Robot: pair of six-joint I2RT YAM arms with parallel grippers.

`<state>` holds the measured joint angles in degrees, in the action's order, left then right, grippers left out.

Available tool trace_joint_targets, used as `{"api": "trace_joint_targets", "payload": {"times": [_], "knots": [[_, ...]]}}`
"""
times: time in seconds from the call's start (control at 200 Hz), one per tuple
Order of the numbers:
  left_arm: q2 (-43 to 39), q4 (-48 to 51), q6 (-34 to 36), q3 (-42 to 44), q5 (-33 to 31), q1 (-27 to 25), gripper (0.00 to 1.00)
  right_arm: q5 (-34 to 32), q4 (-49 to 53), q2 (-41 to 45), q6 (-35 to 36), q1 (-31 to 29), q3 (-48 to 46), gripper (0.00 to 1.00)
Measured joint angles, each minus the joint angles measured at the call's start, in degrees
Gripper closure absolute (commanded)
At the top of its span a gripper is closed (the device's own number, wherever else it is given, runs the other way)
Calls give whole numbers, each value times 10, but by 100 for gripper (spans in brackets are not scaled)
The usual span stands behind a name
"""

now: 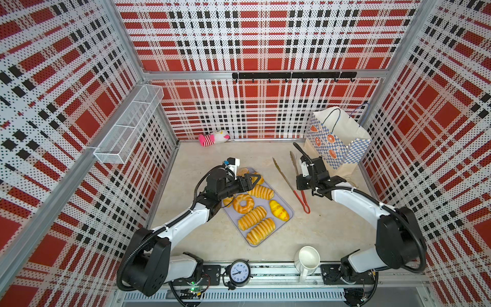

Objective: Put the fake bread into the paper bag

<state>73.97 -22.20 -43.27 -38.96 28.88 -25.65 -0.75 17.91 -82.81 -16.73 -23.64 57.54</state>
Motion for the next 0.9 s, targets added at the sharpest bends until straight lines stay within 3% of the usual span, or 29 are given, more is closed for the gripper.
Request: {"api": "trace_joint_targets", "payload": {"times": [0.2, 0.476, 0.897], "knots": [[13, -147, -58, 5, -24, -58, 27, -3, -51, 71, -23, -22, 20, 100], [86, -314, -125, 5, -59, -100, 35, 21, -93, 87, -52, -49, 20, 100], [122, -365, -150, -3, -84, -104, 39, 56, -118, 92, -71, -70, 20, 100]]}}
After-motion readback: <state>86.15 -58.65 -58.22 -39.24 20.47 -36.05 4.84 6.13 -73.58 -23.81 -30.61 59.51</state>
